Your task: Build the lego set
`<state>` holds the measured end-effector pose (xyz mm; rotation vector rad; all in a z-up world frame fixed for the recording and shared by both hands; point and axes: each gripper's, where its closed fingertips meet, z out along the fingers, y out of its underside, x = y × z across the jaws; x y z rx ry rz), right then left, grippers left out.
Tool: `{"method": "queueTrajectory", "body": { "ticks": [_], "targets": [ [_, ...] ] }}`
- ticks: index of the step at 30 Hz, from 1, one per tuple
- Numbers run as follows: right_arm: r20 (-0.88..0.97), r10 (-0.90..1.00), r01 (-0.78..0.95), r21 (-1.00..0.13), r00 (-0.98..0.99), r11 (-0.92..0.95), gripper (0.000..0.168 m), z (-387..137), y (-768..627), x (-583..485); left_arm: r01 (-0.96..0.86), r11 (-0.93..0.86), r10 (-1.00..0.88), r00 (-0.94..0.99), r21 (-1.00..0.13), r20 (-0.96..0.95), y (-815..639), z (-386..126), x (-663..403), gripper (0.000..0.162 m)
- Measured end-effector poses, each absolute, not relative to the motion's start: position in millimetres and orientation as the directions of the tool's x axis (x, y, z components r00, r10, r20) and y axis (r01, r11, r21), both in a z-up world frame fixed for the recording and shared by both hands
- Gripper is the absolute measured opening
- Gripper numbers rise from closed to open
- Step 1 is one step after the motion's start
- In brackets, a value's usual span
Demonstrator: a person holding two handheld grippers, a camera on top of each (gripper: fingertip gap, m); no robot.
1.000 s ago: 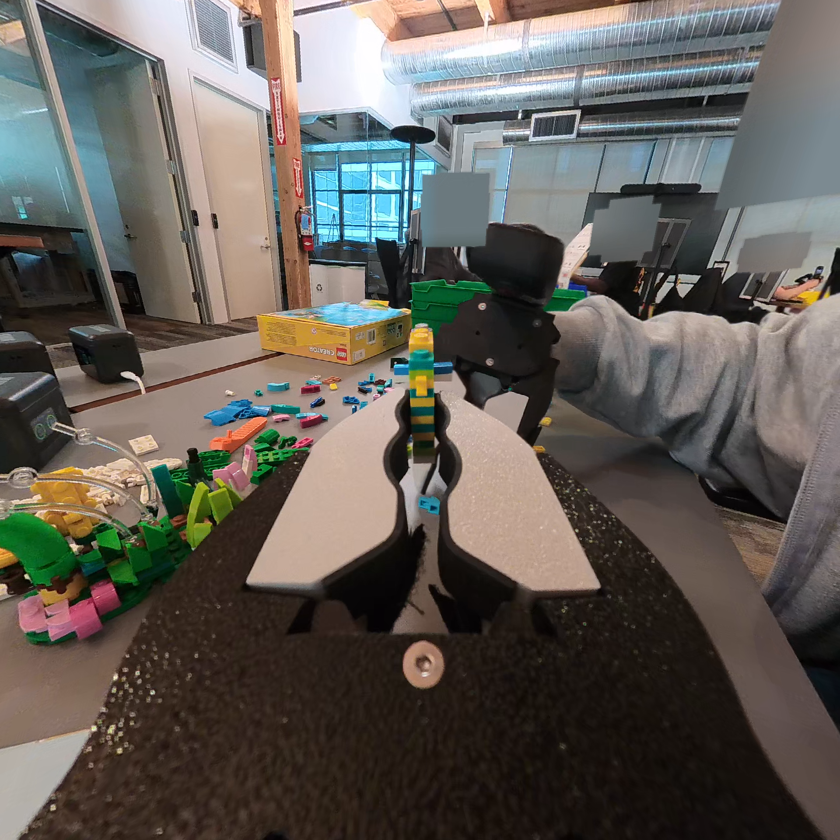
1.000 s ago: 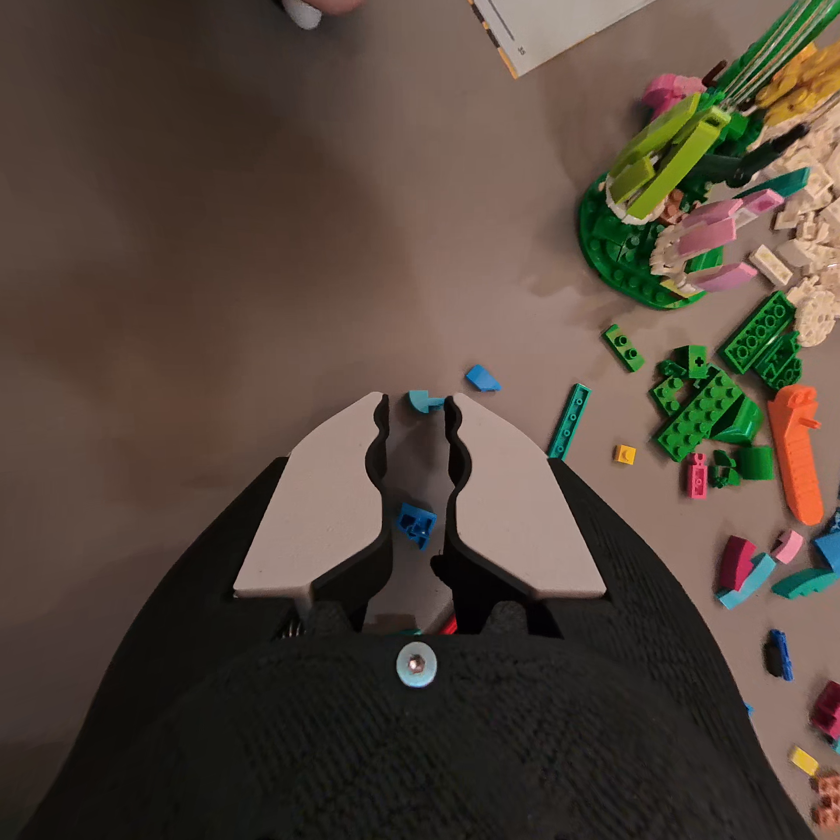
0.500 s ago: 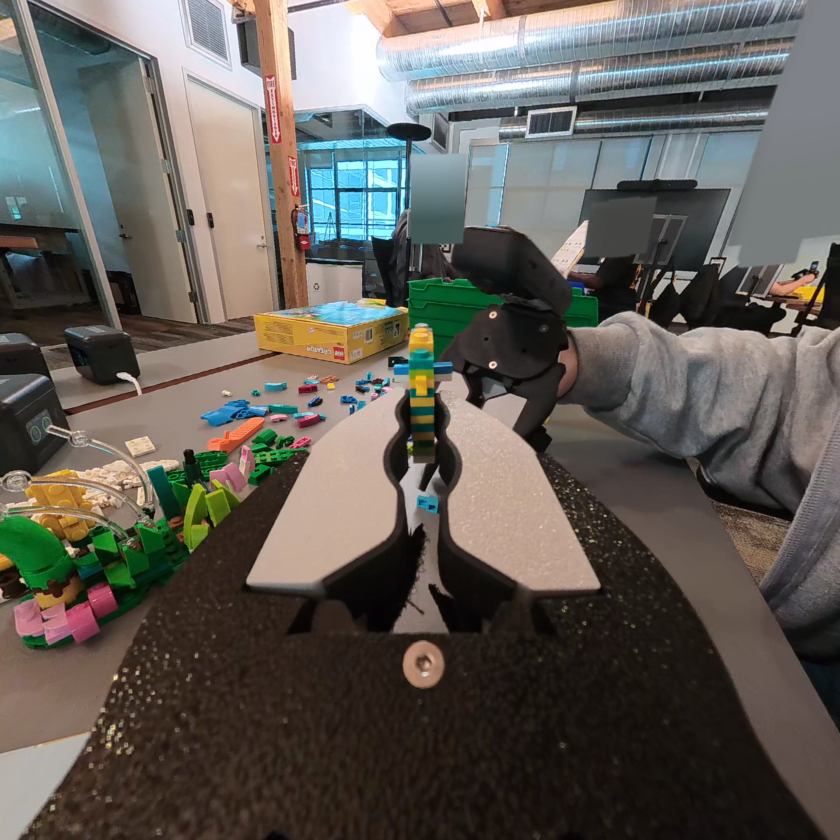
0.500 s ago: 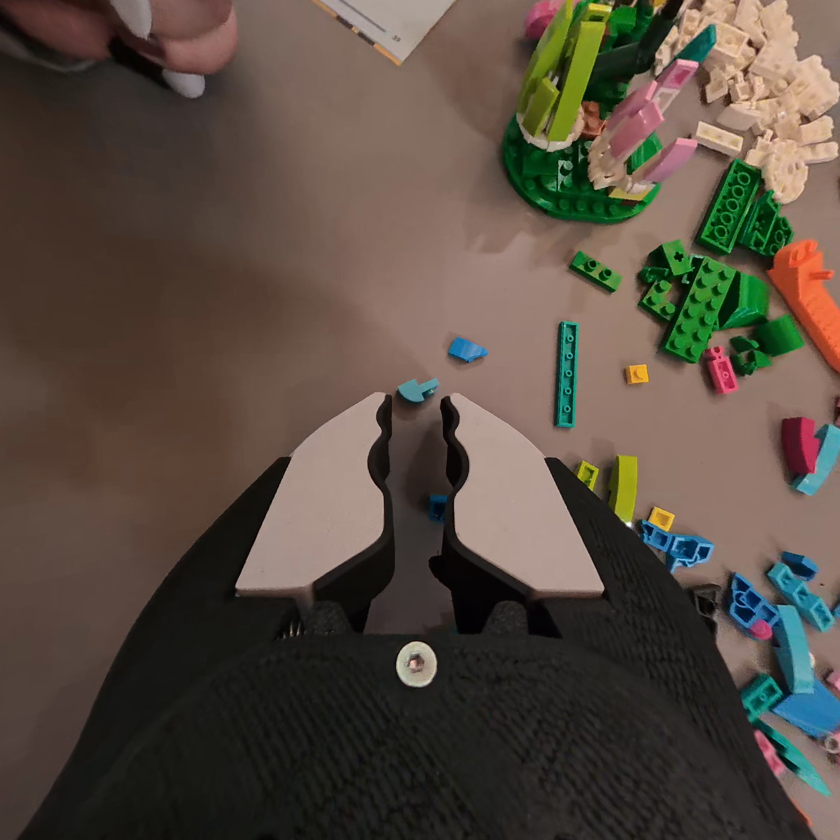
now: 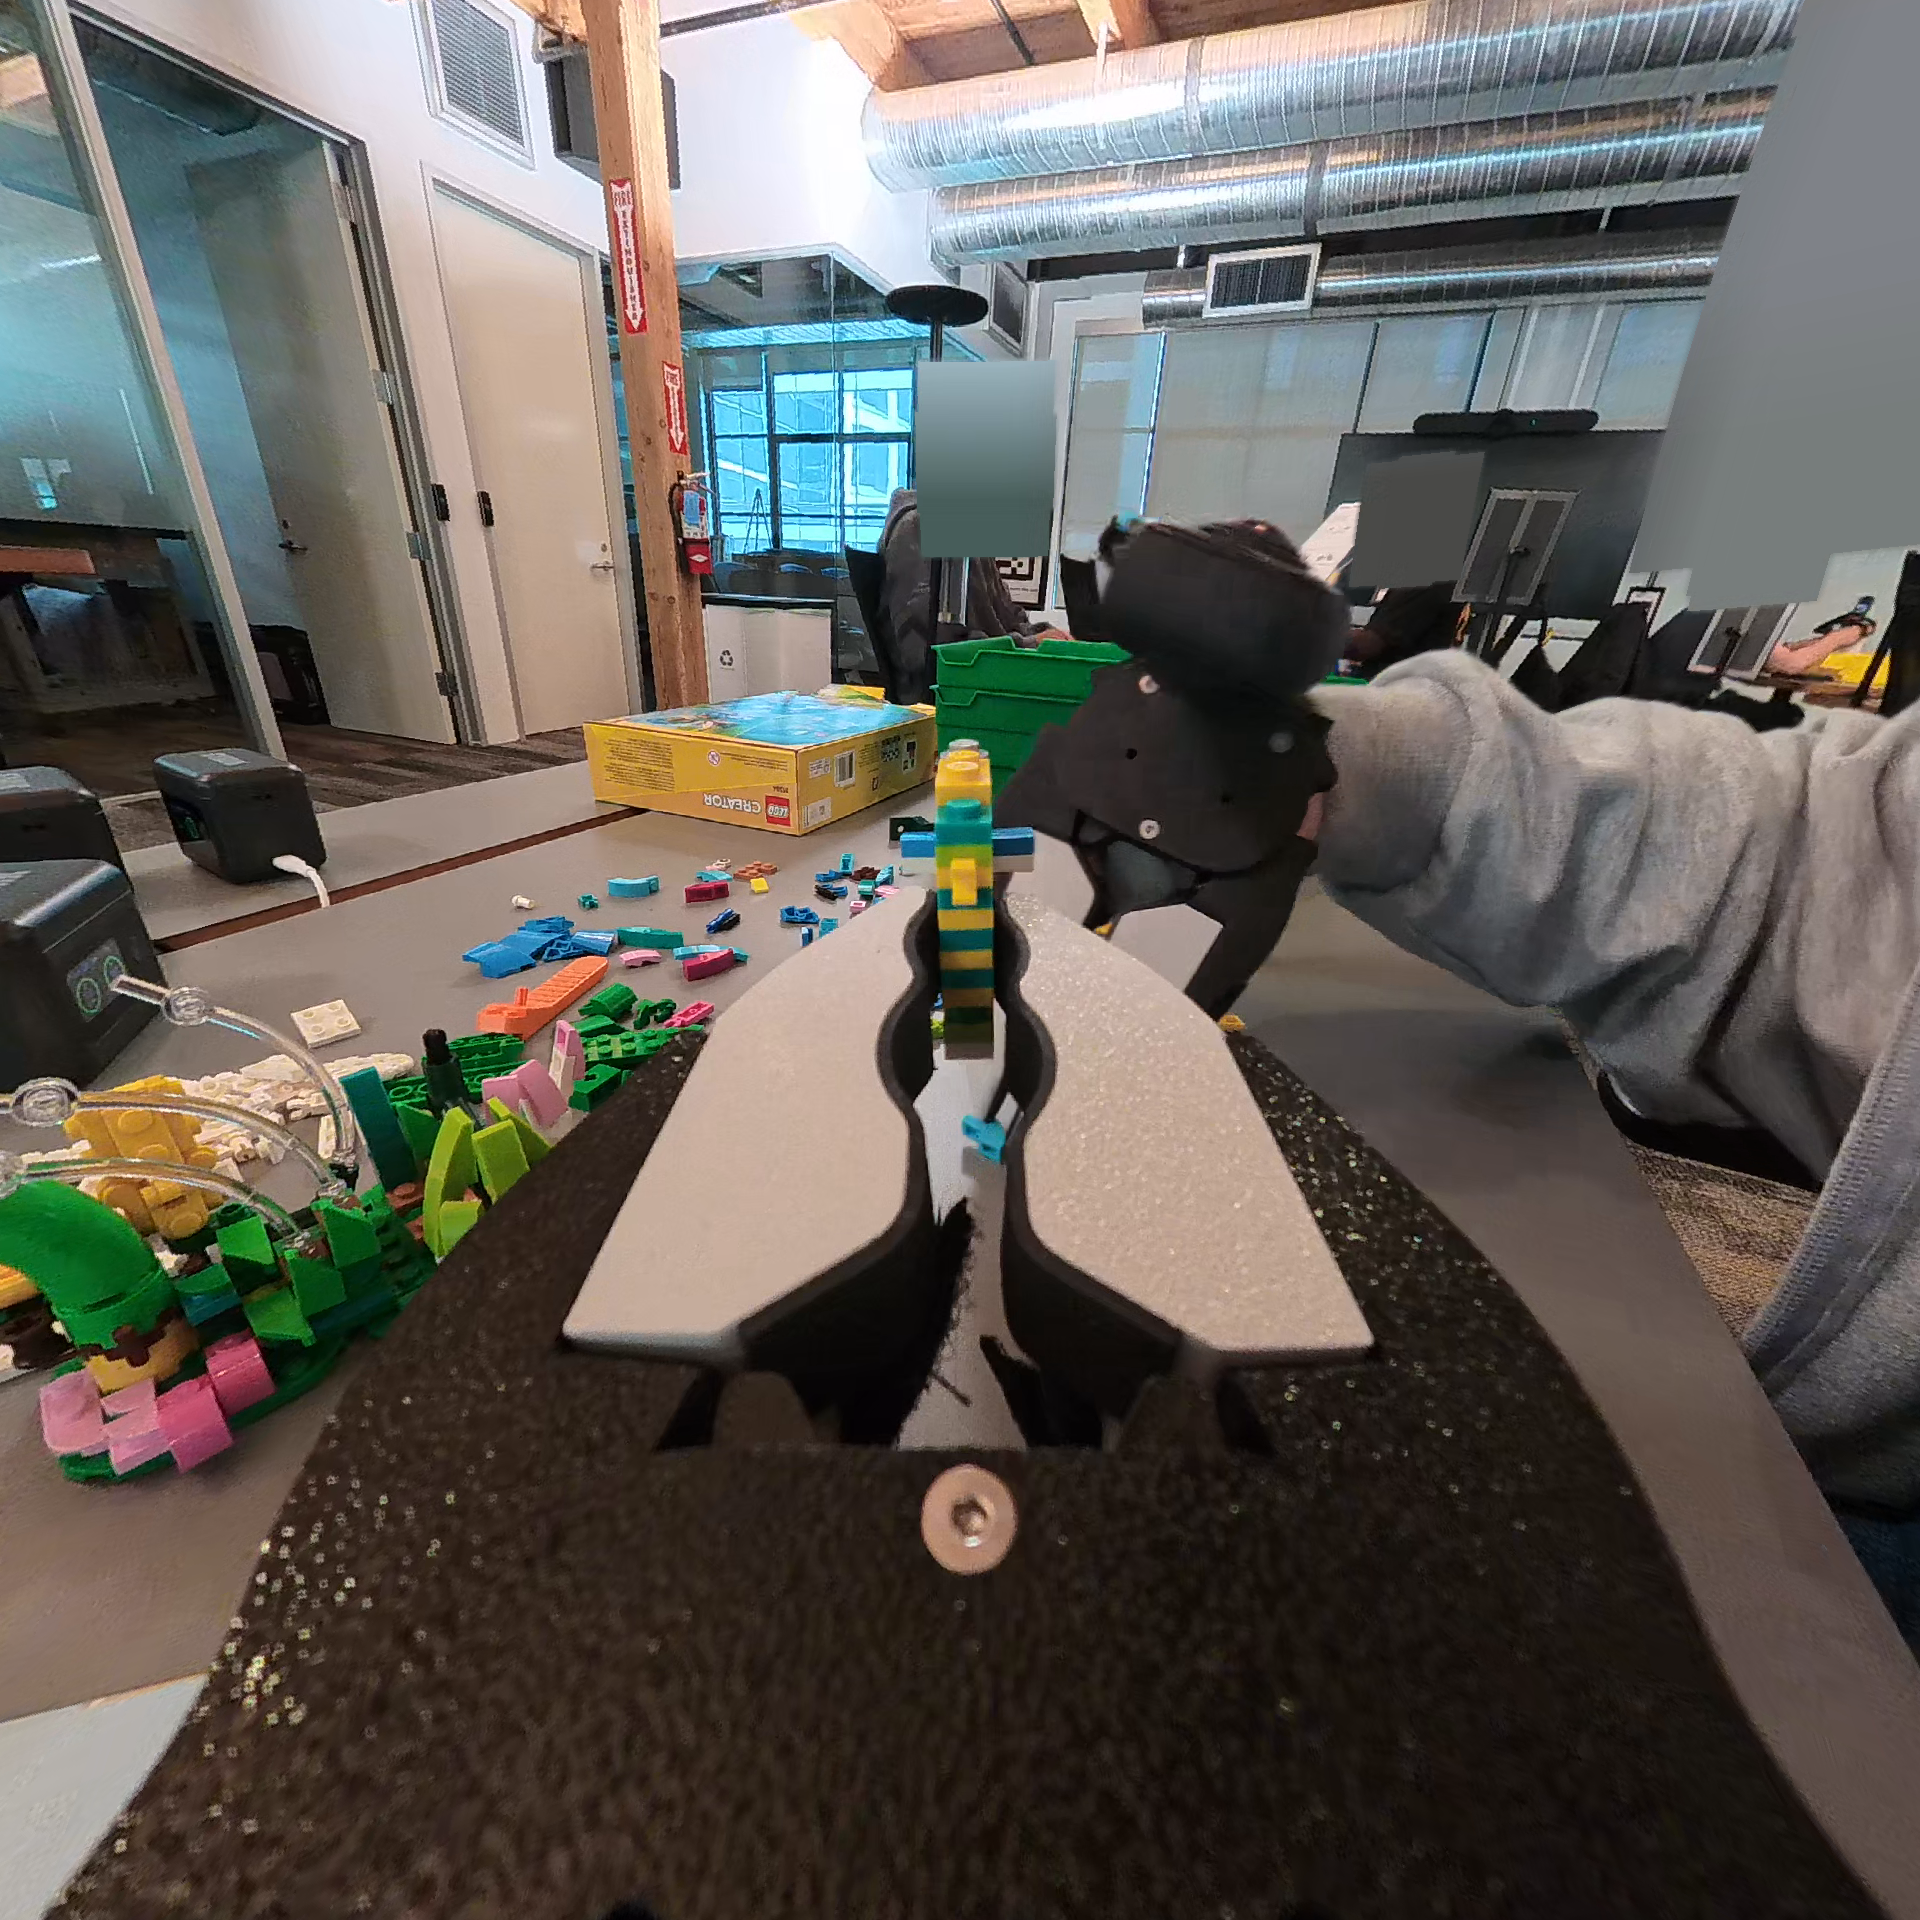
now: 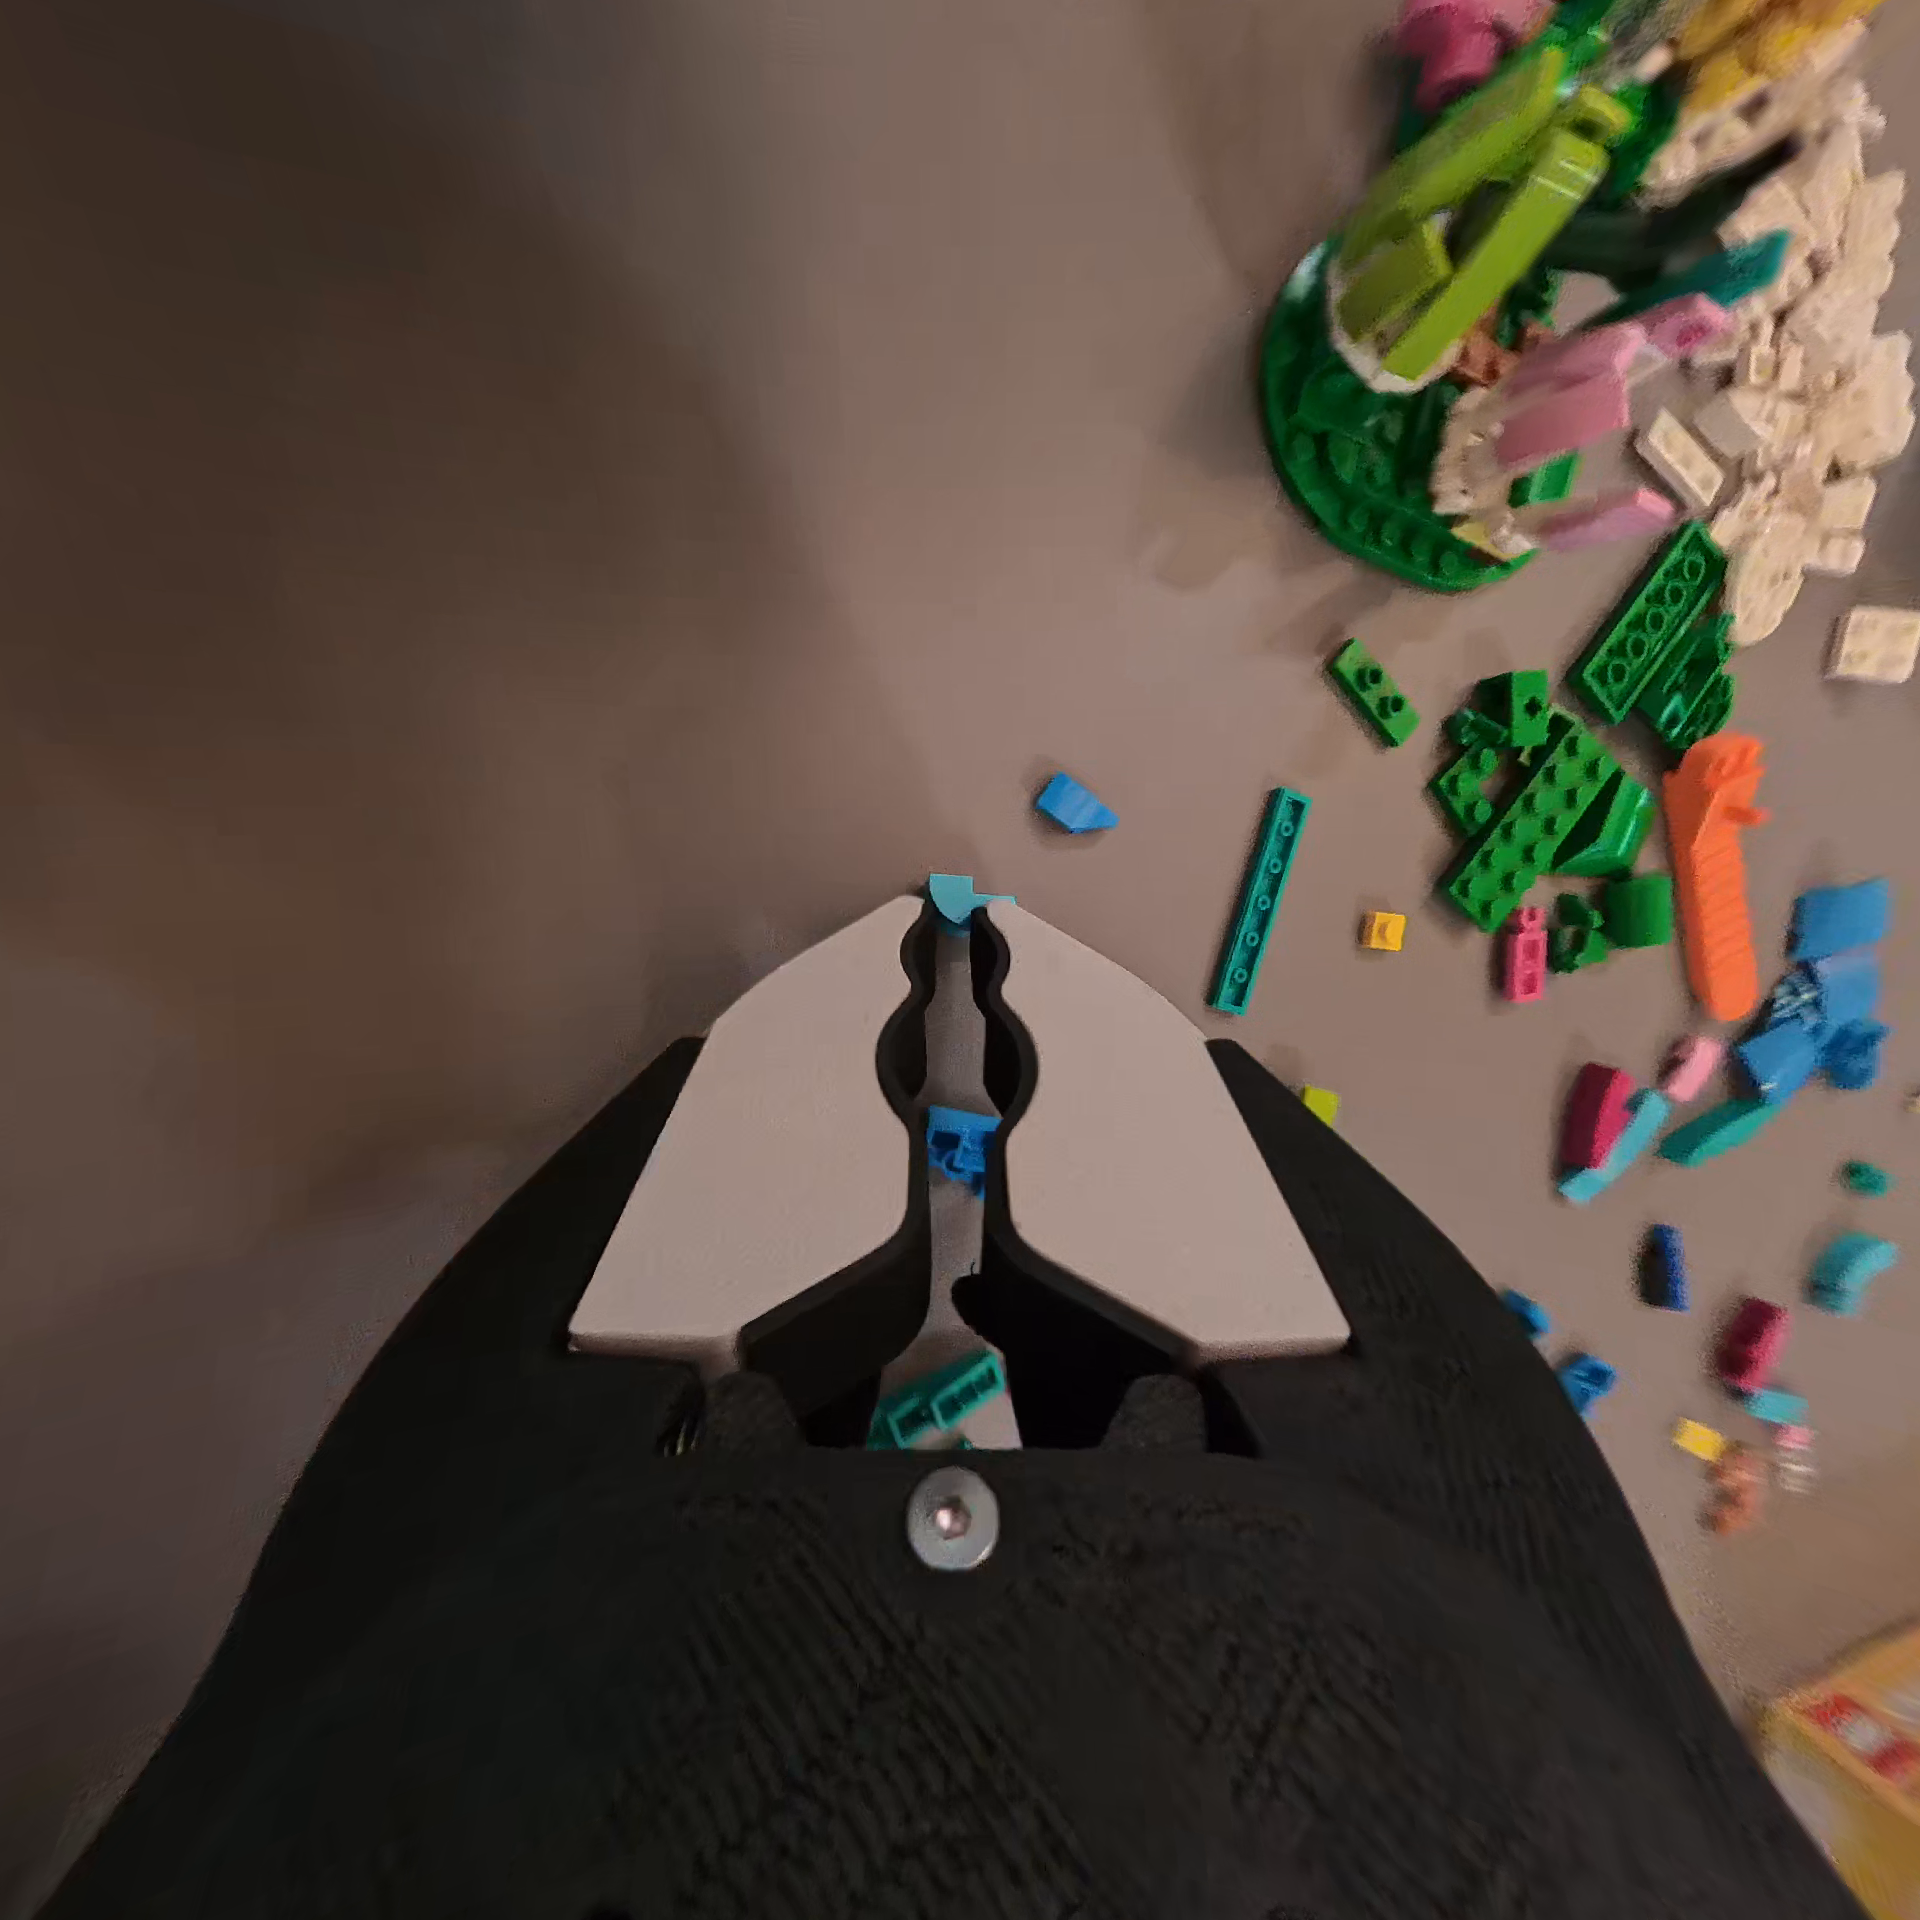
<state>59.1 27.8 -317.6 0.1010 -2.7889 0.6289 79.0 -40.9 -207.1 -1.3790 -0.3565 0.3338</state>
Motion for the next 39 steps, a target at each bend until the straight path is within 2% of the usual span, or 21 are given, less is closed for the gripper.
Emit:
{"method": "queueTrajectory", "body": {
  "ticks": [5,9,12,16,22,27,34,39],
  "targets": [
    [0.313,-0.241,-0.302,-0.164,-0.919,0.939,0.004,-317,33,69,-0.021,0.163,0.434,0.900,-0.986,0.052,-41,-207,79,0.008],
    [0.225,-0.330,-0.353,-0.074,-0.917,0.933,0.004,-317,28,74,-0.026,0.162,0.438,0.898,-0.986,0.049,-41,-207,78,0.008],
    [0.170,-0.348,-0.363,-0.060,-0.922,0.930,0.004,-317,26,74,-0.027,0.163,0.442,0.896,-0.986,0.049,-42,-207,77,0.008],
    [0.046,-0.292,-0.295,-0.105,-0.955,0.950,0.003,-316,26,81,-0.021,0.168,0.443,0.895,-0.986,0.056,-42,-207,76,0.008],
    [-0.125,-0.189,-0.186,-0.035,-0.974,0.982,0.003,-313,43,95,-0.011,0.164,0.446,0.893,-0.986,0.064,-42,-208,75,0.008],
    [-0.148,-0.188,-0.193,0.026,-0.971,0.981,0.002,-314,46,102,-0.028,0.187,0.476,0.877,-0.982,0.066,-48,-205,71,0.008],
    [-0.165,-0.191,-0.207,0.083,-0.968,0.975,0.002,-318,41,104,-0.185,0.265,0.627,0.778,-0.946,0.024,-83,-179,55,0.008],
    [-0.193,-0.150,-0.179,0.142,-0.970,0.974,0.002,-320,35,102,-0.202,0.269,0.641,0.767,-0.942,0.018,-87,-179,51,0.008]
  ]
}}
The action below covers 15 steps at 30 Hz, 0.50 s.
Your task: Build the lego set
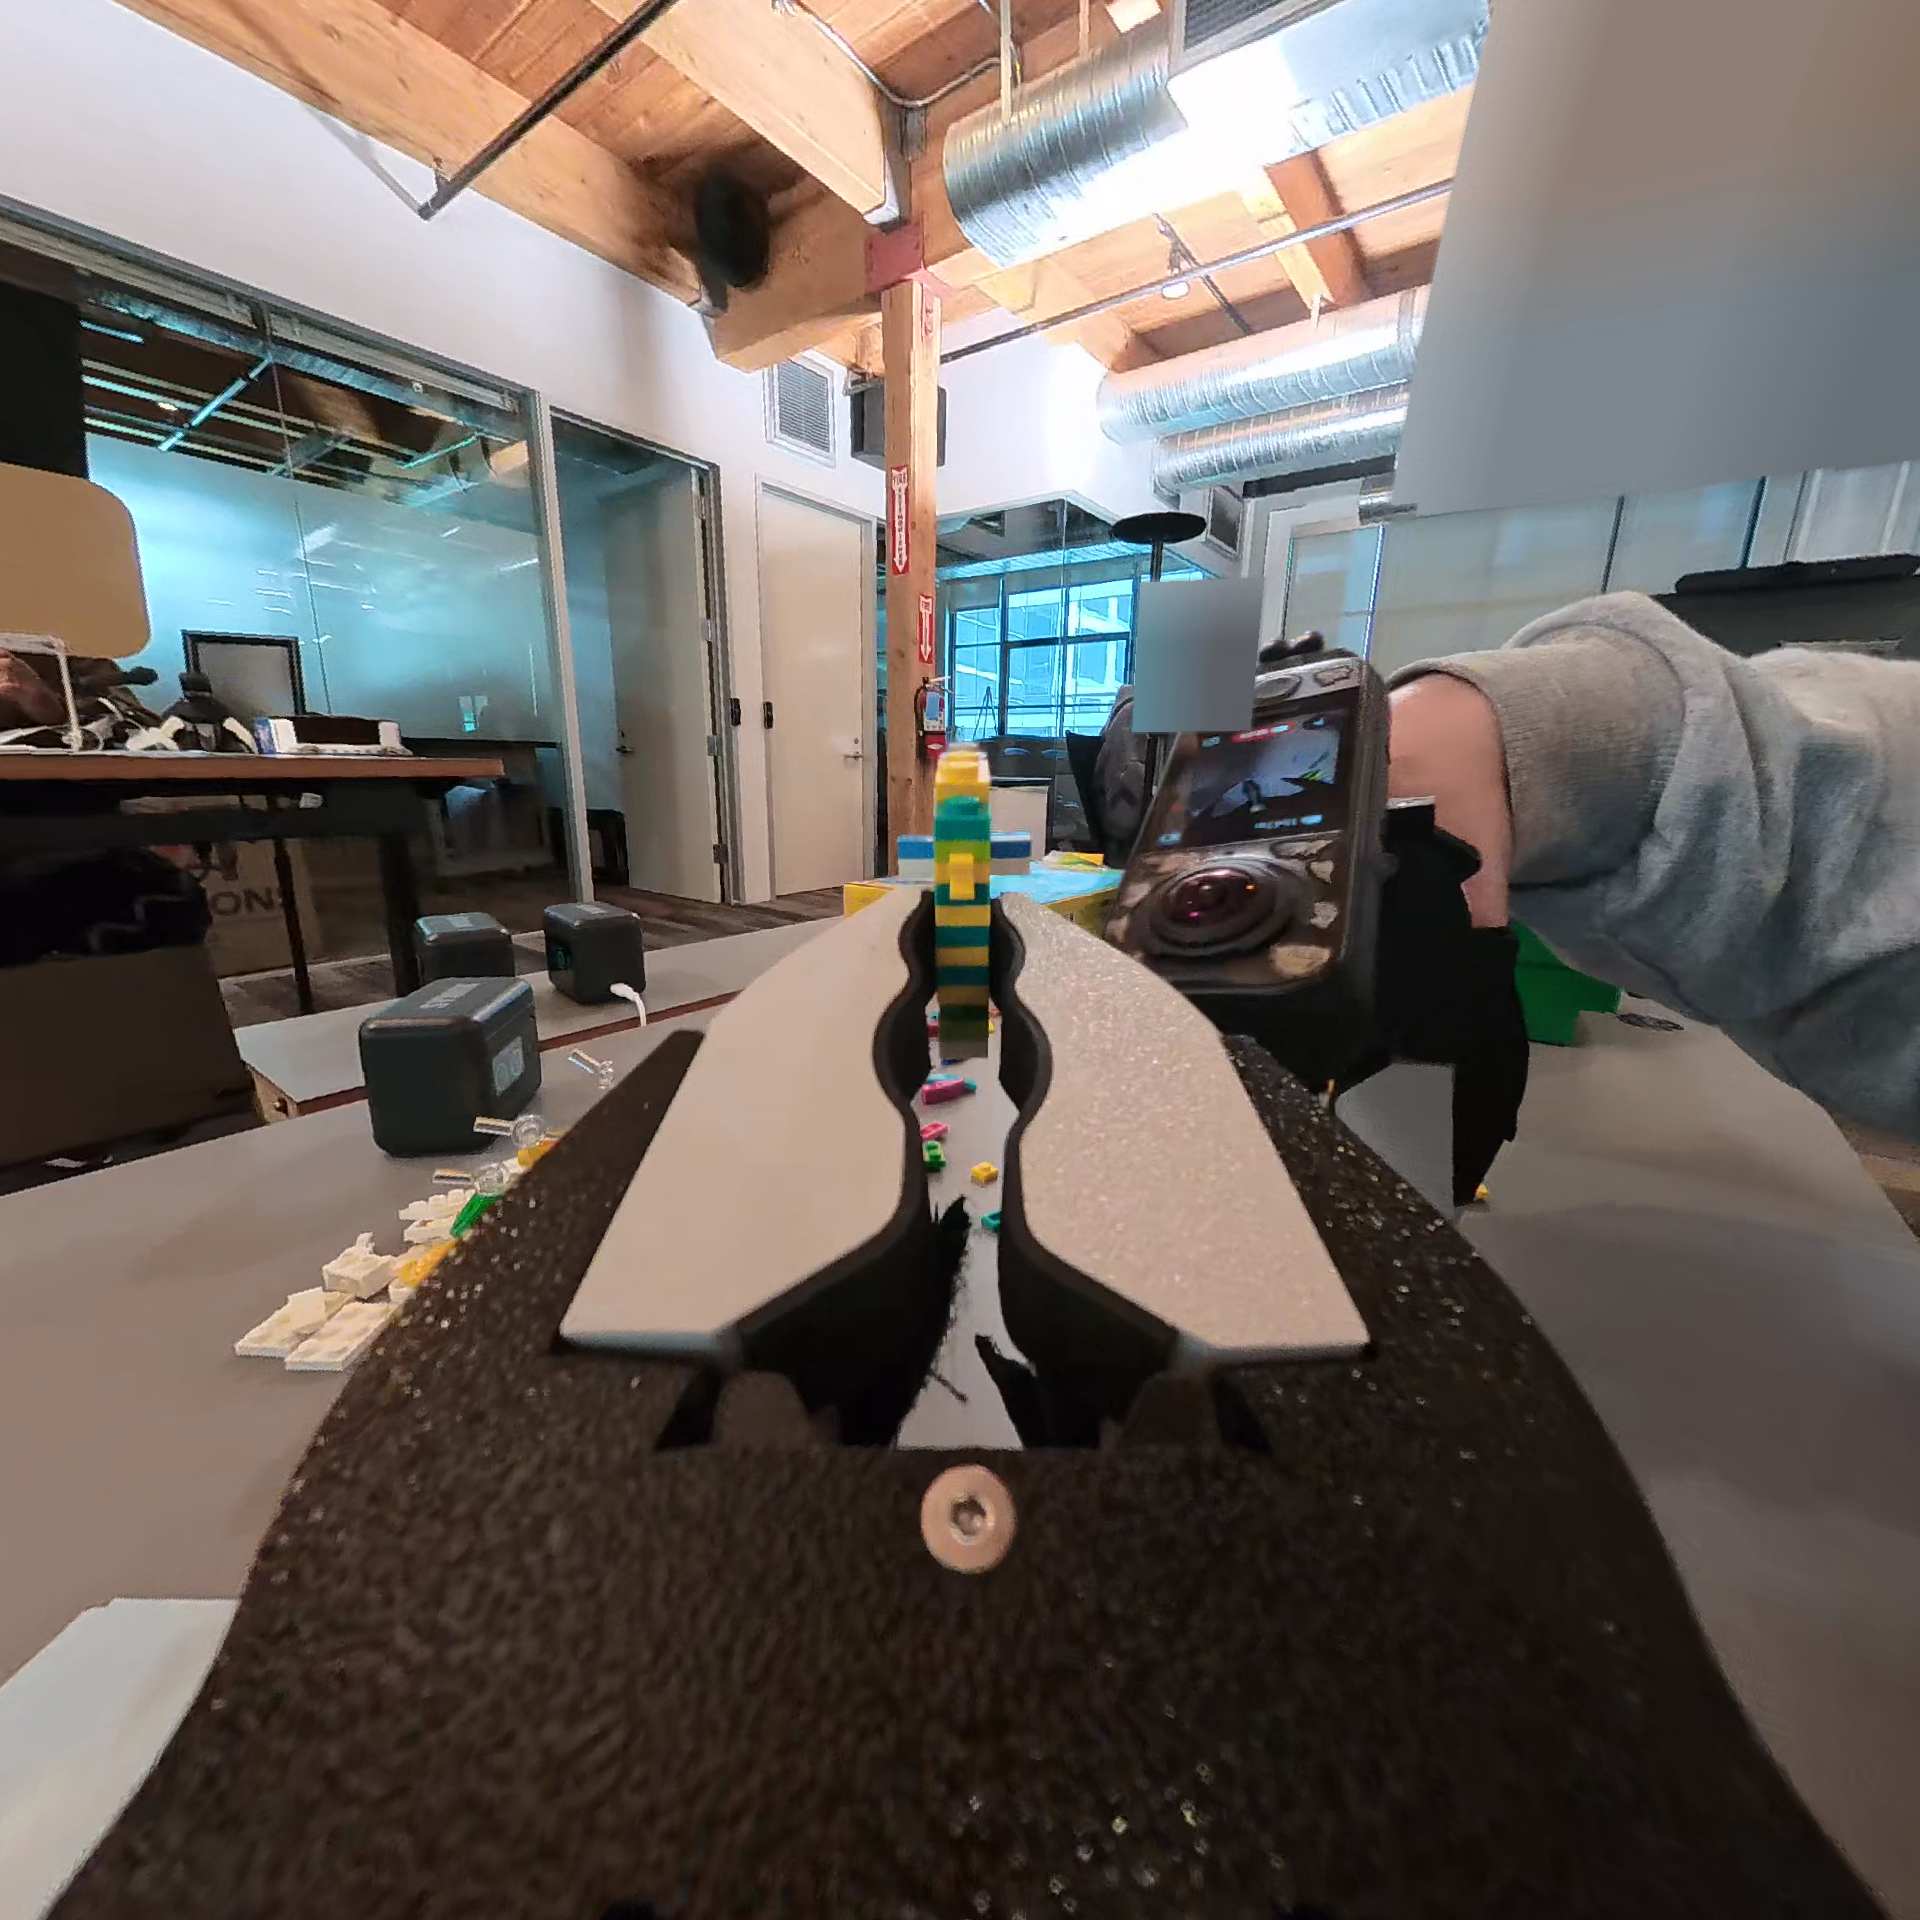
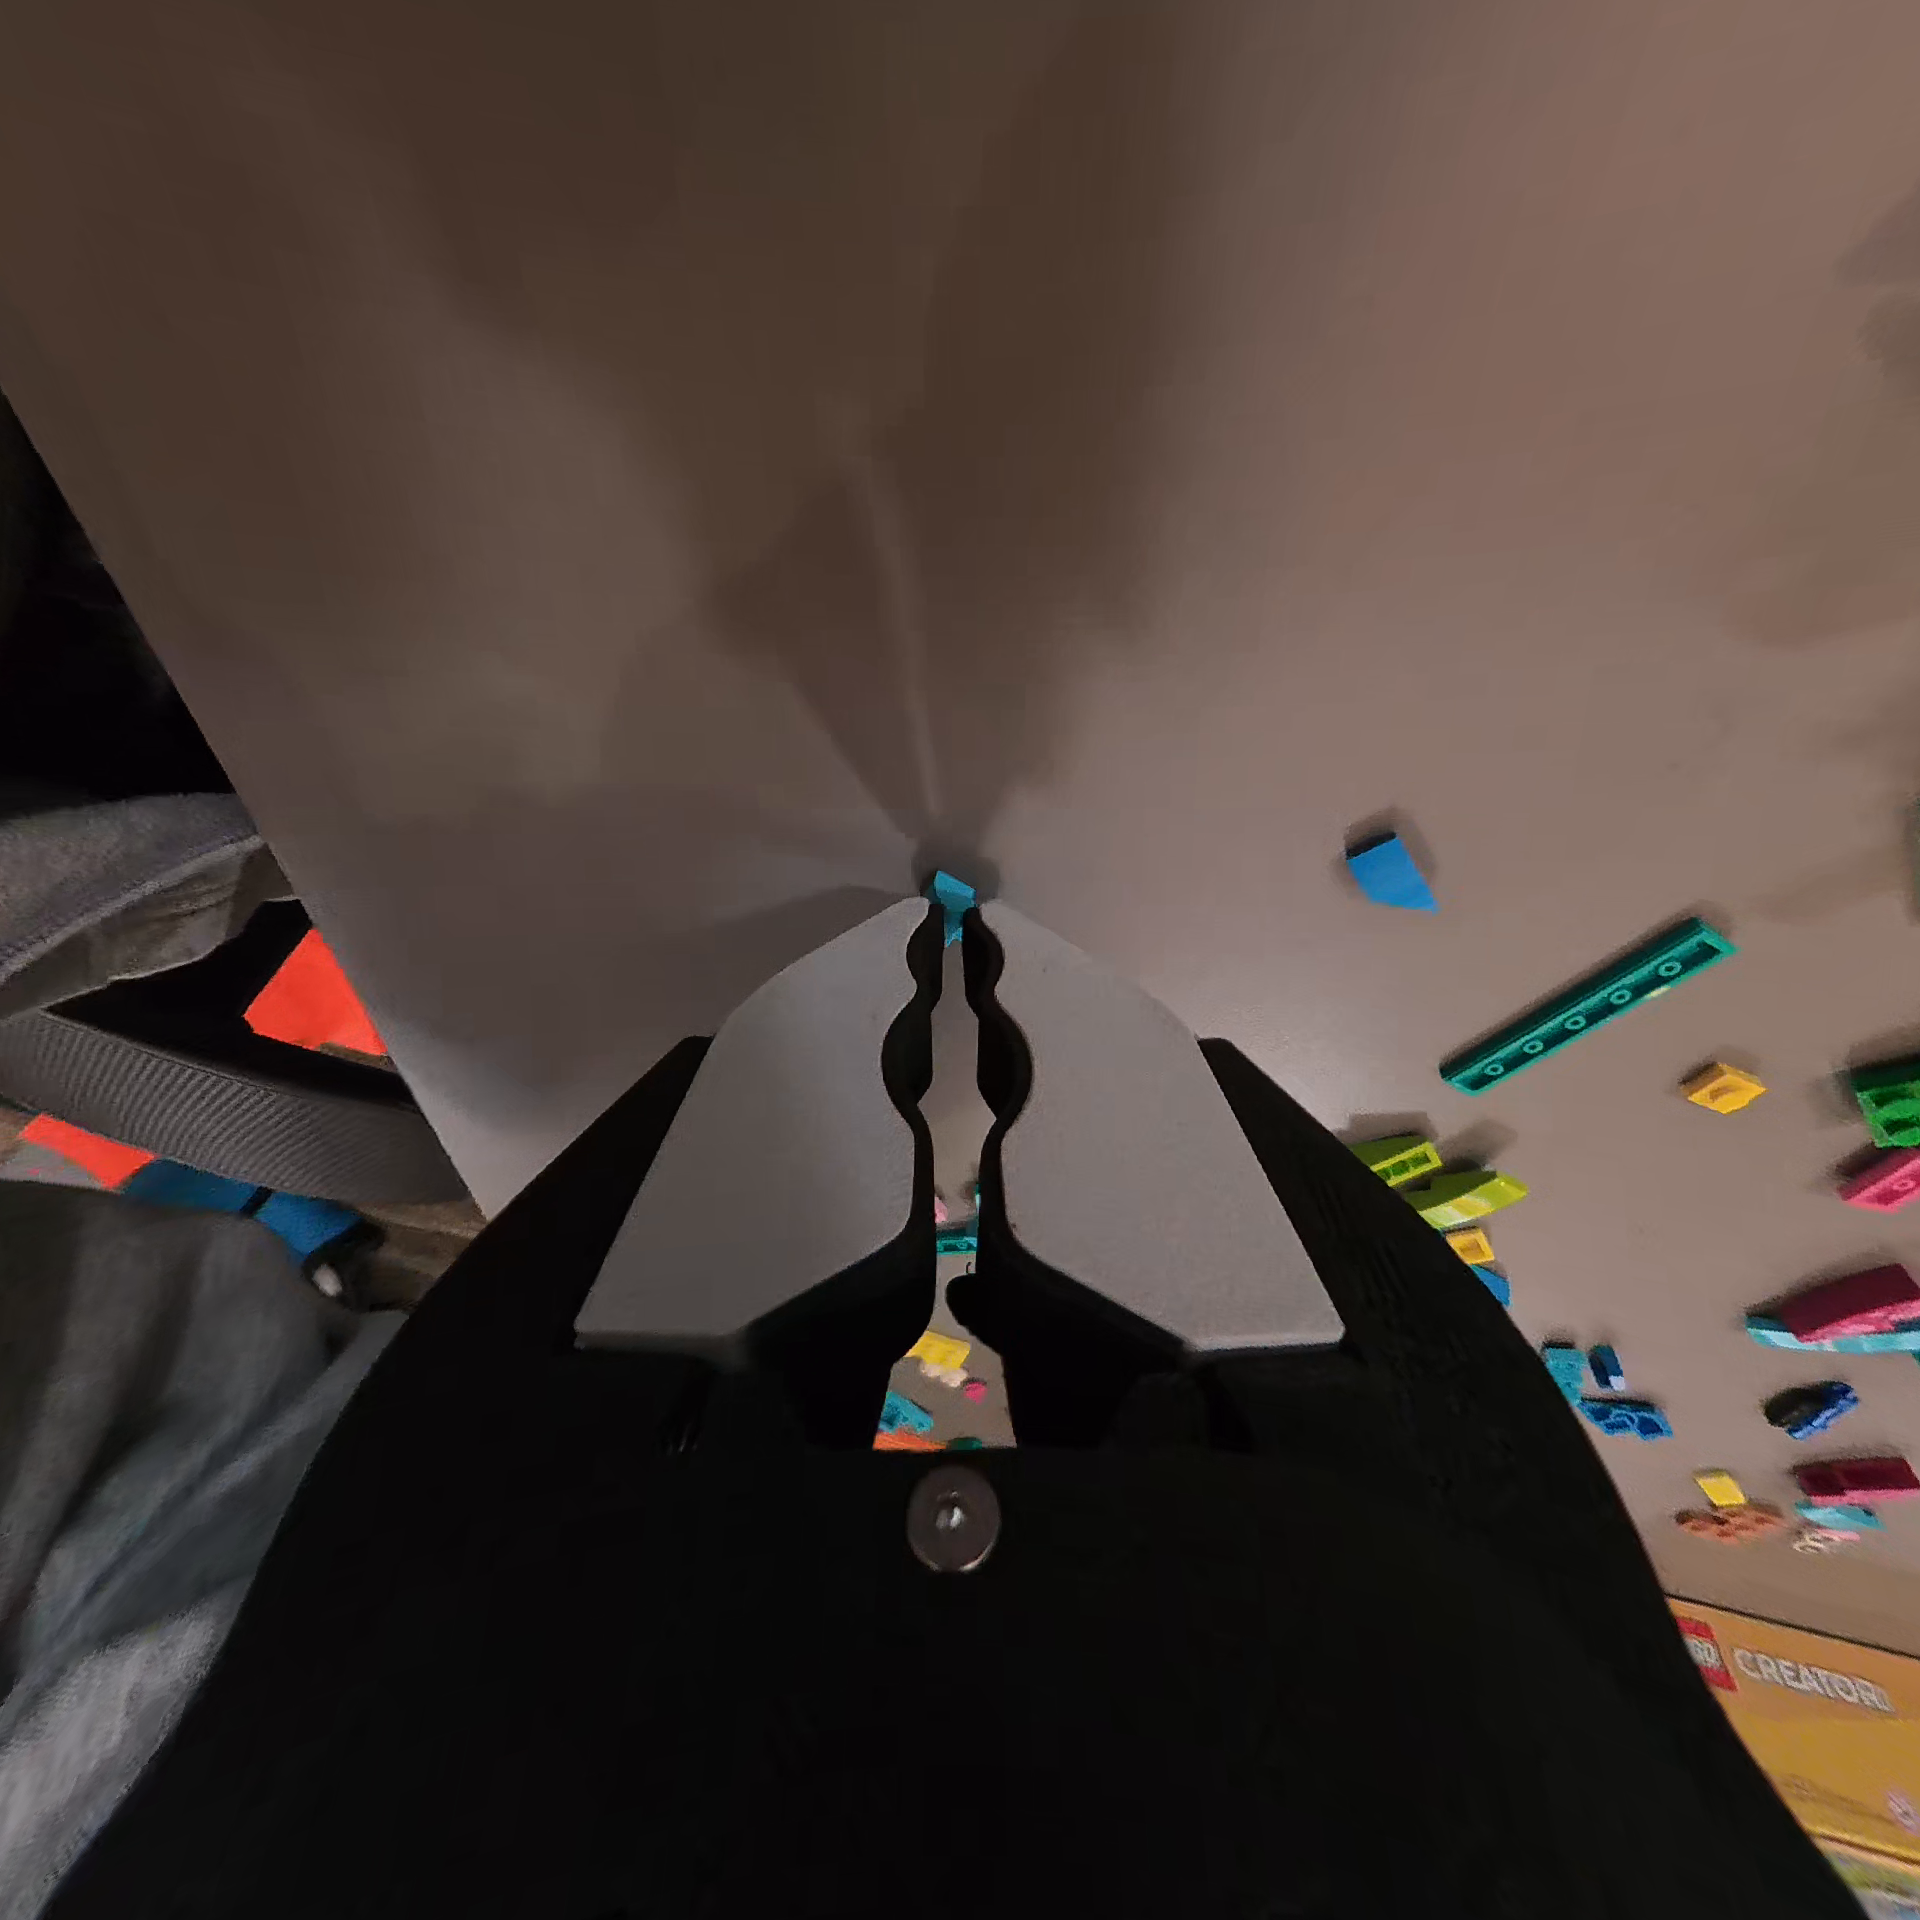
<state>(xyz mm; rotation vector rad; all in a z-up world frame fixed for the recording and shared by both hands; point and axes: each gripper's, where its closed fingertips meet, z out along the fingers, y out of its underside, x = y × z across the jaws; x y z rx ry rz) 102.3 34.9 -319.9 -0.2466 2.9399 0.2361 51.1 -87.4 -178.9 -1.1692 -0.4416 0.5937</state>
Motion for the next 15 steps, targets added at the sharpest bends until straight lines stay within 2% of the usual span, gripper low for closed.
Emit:
{"method": "queueTrajectory", "body": {
  "ticks": [4,8,12,15],
  "targets": [
    [-0.183,-0.128,-0.148,0.103,-0.975,0.984,0.008,-315,30,100,-0.193,0.272,0.637,0.770,-0.943,0.027,-87,-180,50,0.008],
    [-0.113,-0.161,-0.157,-0.051,-0.980,0.986,0.021,-302,33,98,-0.196,0.272,0.632,0.775,-0.942,0.021,-86,-180,52,0.008],
    [0.063,-0.316,-0.322,-0.179,-0.947,0.930,0.039,-309,37,95,-0.166,0.266,0.608,0.793,-0.950,0.032,-80,-185,53,0.008],
    [0.198,-0.458,-0.490,-0.159,-0.867,0.857,0.032,-316,41,97,-0.118,0.257,0.570,0.820,-0.959,0.052,-73,-191,54,0.008]
  ]
}}
